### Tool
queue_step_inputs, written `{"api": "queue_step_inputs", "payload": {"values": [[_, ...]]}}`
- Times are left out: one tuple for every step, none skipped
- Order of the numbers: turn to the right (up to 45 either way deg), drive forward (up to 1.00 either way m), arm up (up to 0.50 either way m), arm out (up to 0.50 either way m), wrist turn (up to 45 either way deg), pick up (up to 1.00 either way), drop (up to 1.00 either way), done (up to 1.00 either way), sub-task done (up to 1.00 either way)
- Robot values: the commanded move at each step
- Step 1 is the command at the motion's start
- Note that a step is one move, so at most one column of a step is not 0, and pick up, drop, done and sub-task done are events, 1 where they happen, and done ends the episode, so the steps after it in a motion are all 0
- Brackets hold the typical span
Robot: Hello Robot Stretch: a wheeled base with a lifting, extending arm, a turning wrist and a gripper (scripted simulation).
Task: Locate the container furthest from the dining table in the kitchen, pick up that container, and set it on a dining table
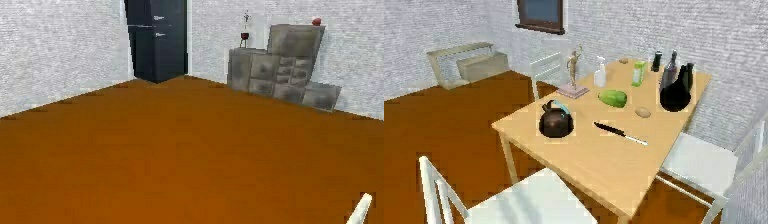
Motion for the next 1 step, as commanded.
{"api": "queue_step_inputs", "payload": {"values": [[-45.0,0.0,0.0,0.0,0.0,0.0,0.0,0.0,0.0]]}}
